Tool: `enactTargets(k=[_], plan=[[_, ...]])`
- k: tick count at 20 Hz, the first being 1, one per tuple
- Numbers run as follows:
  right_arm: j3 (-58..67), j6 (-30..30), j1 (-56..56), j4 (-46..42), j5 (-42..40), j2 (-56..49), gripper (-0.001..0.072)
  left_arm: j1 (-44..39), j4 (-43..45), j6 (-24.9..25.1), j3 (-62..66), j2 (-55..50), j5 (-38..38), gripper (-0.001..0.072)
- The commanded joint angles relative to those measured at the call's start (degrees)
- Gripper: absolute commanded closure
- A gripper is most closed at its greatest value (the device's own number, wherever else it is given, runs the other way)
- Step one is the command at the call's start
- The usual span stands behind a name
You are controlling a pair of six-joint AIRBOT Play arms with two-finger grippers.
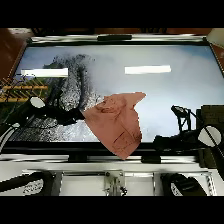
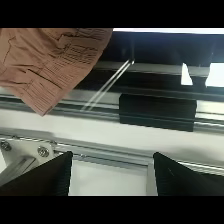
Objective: Fold the shirts.
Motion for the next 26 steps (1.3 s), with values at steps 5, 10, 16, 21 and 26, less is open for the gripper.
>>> enactTargets(k=[5,10,16,21,26], plan=[[-0.2,4.0,0.0,0.9,-0.2,0.0,0.0093,-0.3,-8.4,6.2,-0.8,-5.3,8.4,0.0072],[-0.2,9.6,0.0,0.6,-0.3,0.0,0.0094,-4.0,-9.9,6.2,-0.8,-6.0,14.9,0.0119],[-4.3,11.3,0.0,2.1,-4.3,0.0,0.0092,-4.4,-12.3,6.5,-0.3,-6.0,17.7,0.0544],[-16.2,11.8,0.0,14.2,-16.6,0.0,0.0092,-4.4,-12.3,12.3,2.1,-5.3,13.8,0.0674],[-22.6,11.6,0.5,19.8,-25.6,0.0,0.0092,-4.4,-12.3,12.4,2.3,-2.8,13.0,0.0674]])
